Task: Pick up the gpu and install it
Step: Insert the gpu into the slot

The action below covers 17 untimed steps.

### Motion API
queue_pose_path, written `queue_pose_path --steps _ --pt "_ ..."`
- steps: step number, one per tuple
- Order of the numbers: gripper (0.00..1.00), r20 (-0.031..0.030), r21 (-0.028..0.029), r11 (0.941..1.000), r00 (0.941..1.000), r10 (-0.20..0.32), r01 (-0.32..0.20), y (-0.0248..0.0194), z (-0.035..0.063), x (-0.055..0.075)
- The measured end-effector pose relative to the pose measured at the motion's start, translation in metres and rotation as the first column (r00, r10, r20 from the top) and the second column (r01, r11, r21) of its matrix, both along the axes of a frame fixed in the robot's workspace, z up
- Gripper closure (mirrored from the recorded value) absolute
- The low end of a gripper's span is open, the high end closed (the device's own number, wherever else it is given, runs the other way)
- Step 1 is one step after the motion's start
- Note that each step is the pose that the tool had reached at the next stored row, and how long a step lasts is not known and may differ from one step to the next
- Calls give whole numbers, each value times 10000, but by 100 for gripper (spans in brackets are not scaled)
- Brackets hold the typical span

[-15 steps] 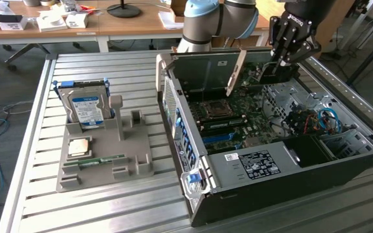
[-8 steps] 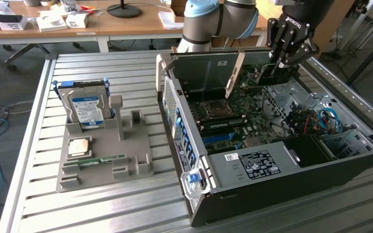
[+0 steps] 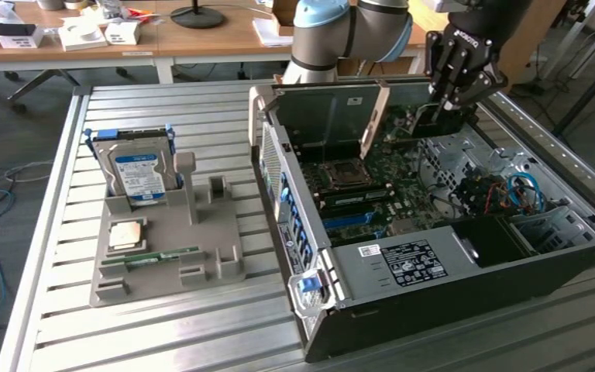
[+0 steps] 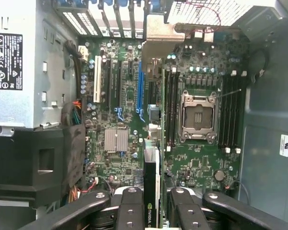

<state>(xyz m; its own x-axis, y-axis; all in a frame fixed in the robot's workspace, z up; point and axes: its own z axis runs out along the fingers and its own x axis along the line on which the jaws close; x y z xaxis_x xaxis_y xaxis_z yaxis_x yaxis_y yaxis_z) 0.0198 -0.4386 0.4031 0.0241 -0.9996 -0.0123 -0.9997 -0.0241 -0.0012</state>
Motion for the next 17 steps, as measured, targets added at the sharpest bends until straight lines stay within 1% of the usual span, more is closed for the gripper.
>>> queue_pose_path --steps 1,2,8,12,17 --pt "74 34 0 10000 10000 0 0 0 -6 -5" --pt "74 43 0 10000 10000 1 -1 0 -10 -8" --pt "74 44 -1 10000 10000 -80 80 0 -30 -15" --pt "74 44 -1 9997 9997 -251 251 0 -41 -16" --pt "74 45 3 9997 9996 -264 264 0 -53 -25"
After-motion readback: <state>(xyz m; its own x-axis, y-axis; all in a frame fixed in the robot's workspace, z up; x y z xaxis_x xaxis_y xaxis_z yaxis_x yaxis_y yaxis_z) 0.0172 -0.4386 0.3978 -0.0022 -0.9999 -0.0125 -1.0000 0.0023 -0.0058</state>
